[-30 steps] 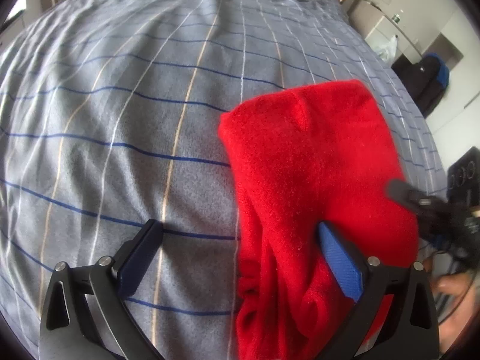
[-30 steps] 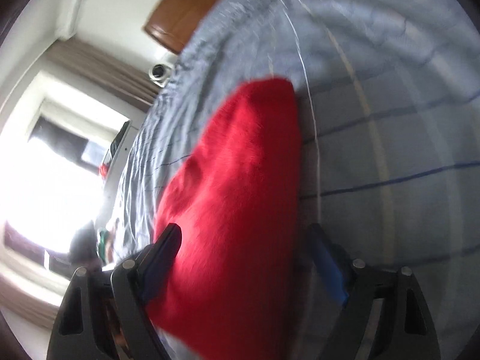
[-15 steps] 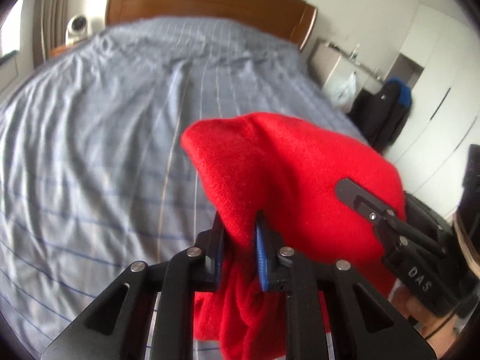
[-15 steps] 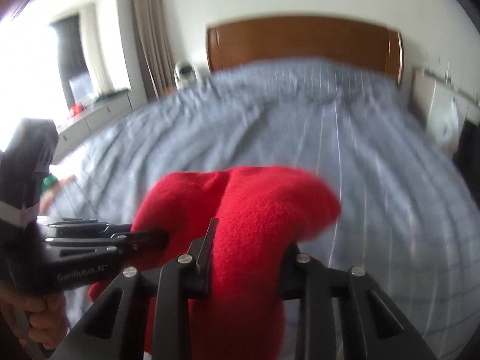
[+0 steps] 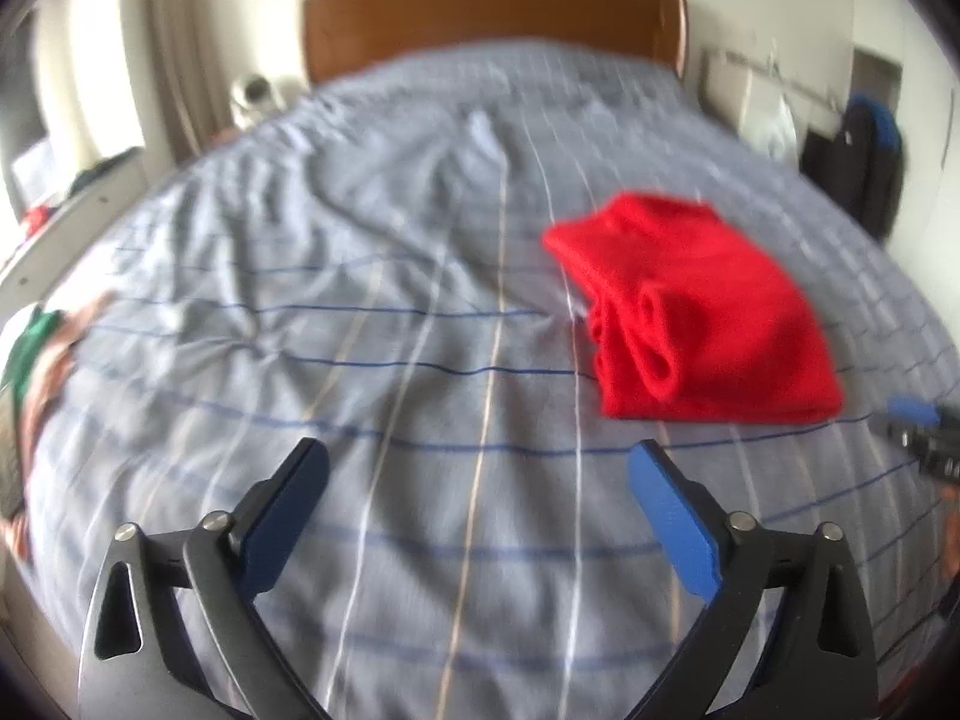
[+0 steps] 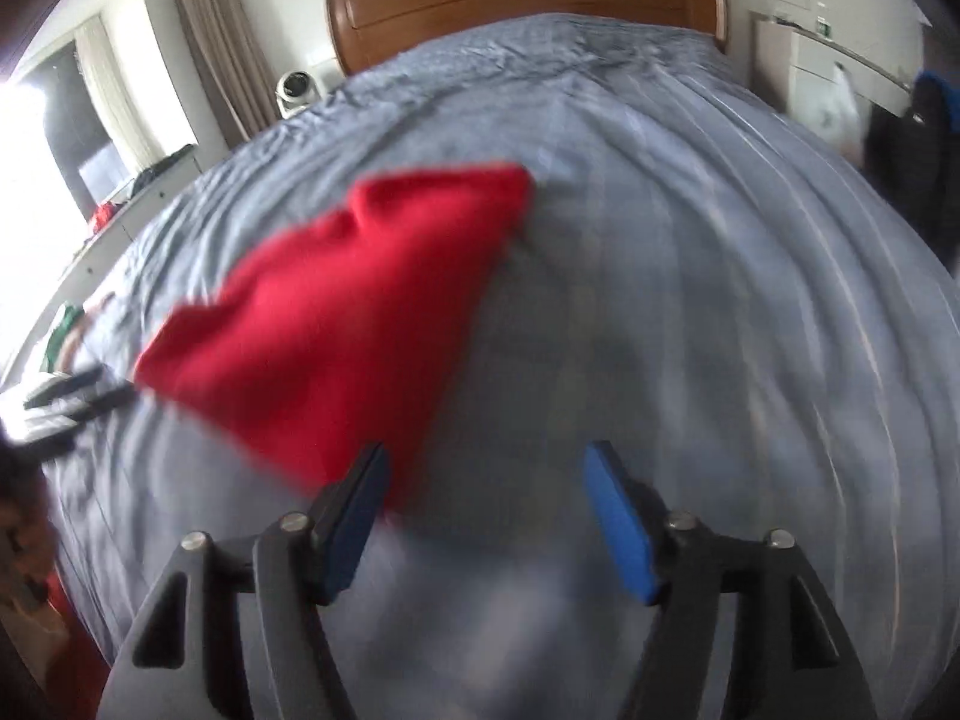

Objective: Fold small clothes

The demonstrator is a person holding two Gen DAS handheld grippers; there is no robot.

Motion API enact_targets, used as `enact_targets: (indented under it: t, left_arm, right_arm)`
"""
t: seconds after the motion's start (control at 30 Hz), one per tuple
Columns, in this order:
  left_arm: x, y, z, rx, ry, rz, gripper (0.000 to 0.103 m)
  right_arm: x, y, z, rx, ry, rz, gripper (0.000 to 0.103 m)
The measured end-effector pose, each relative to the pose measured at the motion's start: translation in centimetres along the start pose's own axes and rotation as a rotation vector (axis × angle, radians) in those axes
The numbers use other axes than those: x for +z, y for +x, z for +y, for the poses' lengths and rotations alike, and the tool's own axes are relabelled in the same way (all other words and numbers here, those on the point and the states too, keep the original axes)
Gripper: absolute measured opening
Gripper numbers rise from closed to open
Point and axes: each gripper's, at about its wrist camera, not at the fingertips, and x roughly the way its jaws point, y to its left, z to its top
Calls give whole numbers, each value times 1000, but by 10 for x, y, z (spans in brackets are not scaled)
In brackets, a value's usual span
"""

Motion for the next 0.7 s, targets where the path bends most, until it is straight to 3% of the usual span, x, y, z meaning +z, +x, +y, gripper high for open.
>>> enact_targets:
  t: [0.03, 0.17, 0.23, 0.4, 0.47, 0.57, 0.7]
  left_arm:
    - [-2, -10, -2, 4, -9, -23, 101]
    - [-3, -45, -15, -3, -16, -82, 101]
    - [-3, -65, -24, 5, -7, -125, 103]
    - [-10, -99, -38, 32, 24, -208, 103]
    - [-16, -97, -42, 28, 49, -187, 103]
    - [-24, -83, -45, 18, 82, -83, 103]
    - [-30, -85, -39, 6, 34, -49, 103]
  right_arm:
    - [-8, -9, -4, -9, 3, -4, 70]
    - [-26, -45, 1, -41, 5, -46, 96]
    - [-27, -62, 13, -50, -12, -67, 102]
    - [-33, -96, 46, -60, -101, -150, 103]
    - [-39, -104, 60, -54, -136, -174, 103]
    - [-50, -107, 77, -43, -191, -181, 103]
    - [-59, -109, 87, -74, -221, -168, 102]
